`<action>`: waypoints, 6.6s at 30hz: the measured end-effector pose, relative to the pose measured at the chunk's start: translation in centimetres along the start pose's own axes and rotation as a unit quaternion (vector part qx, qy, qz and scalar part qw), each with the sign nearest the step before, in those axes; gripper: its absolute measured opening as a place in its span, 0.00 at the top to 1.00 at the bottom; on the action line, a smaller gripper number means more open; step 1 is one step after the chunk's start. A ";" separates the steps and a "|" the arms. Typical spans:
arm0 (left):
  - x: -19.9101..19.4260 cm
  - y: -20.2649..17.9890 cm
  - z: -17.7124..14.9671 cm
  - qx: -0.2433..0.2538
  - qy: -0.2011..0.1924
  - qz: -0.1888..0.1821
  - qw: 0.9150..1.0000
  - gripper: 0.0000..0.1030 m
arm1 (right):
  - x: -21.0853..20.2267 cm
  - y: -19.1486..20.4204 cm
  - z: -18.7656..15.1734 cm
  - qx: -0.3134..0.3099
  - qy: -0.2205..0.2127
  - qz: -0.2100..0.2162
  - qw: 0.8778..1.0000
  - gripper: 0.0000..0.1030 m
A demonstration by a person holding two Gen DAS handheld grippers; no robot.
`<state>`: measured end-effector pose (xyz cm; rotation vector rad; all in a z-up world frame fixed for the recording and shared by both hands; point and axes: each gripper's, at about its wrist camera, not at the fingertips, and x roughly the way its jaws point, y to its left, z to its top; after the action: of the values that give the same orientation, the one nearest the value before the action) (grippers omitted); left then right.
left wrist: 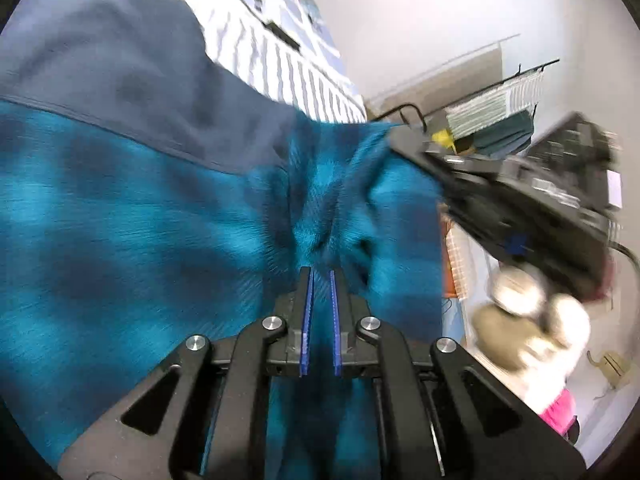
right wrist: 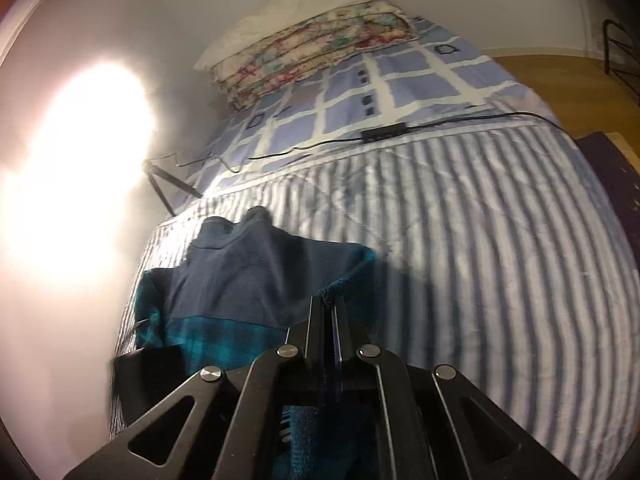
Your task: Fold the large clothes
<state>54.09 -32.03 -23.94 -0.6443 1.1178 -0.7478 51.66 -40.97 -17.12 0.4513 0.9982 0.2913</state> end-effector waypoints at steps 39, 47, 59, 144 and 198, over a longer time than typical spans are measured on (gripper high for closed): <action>-12.0 -2.2 -14.6 0.044 0.023 0.000 0.999 1.00 | -3.6 -5.3 -12.4 0.042 0.055 -0.019 0.997 0.92; -7.0 -1.6 -14.3 0.046 0.058 0.027 0.997 0.91 | -5.7 -3.6 -11.6 0.040 0.031 0.011 0.999 0.77; -11.2 -2.3 -16.3 0.043 -0.009 0.043 0.998 1.00 | -2.1 -3.6 -12.6 0.016 0.075 -0.041 0.996 0.73; -21.6 -7.0 -36.5 0.021 0.003 -0.037 0.999 0.89 | -6.1 5.5 -18.9 0.036 0.040 -0.103 0.993 0.91; -23.6 -0.4 -38.0 -0.052 -0.009 0.000 0.999 0.91 | -7.9 16.6 -24.4 -0.115 0.071 -0.012 0.991 0.65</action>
<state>12.07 -16.63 -22.48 -0.7385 1.1455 -0.6859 26.18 -24.28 -14.40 0.2114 1.0937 0.4171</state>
